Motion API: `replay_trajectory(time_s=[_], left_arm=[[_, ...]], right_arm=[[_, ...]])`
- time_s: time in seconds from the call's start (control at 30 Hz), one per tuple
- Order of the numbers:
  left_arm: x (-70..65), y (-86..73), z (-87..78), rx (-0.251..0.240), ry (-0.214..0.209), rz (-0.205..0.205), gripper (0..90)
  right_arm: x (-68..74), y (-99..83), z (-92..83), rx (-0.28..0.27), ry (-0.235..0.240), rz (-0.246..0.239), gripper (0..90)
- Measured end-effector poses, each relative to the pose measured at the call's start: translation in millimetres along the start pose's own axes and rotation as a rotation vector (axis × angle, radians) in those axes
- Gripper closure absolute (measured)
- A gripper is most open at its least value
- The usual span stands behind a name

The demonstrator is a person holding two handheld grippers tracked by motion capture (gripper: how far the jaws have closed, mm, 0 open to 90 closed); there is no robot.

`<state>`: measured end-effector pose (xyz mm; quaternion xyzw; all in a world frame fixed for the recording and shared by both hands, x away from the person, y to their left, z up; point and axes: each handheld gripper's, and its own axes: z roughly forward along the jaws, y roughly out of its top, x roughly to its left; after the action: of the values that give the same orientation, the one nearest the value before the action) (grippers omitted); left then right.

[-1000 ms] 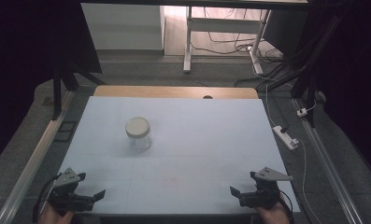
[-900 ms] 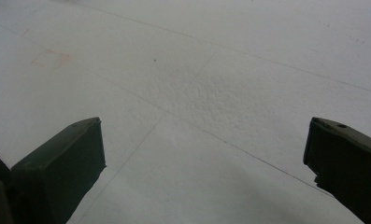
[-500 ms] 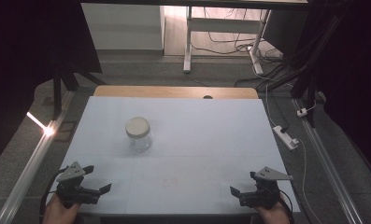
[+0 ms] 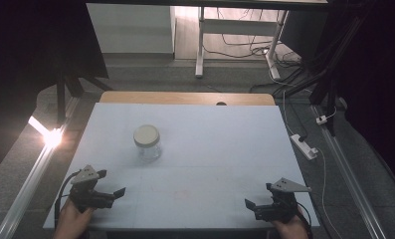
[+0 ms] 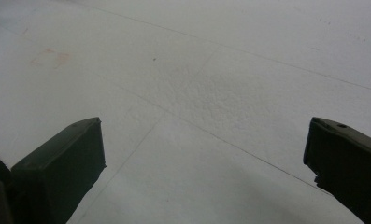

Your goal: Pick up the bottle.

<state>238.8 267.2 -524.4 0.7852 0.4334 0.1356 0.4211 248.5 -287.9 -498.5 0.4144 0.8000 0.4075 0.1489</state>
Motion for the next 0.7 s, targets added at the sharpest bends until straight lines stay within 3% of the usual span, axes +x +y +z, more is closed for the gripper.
replay_trajectory(time_s=[0.23,0.4,0.7], left_arm=[[3.8,13.5,14.7,0.007,-0.009,-0.006,0.0],[6.9,23.6,25.9,0.017,0.018,0.022,0.0],[13.7,39.4,46.2,0.034,0.038,0.029,0.0]], right_arm=[[0.5,0.1,0.3,0.004,0.0,-0.003,0.0],[0.9,0.2,0.5,0.005,-0.001,-0.008,0.0],[1.1,0.2,0.6,0.006,-0.002,-0.01,0.0]])
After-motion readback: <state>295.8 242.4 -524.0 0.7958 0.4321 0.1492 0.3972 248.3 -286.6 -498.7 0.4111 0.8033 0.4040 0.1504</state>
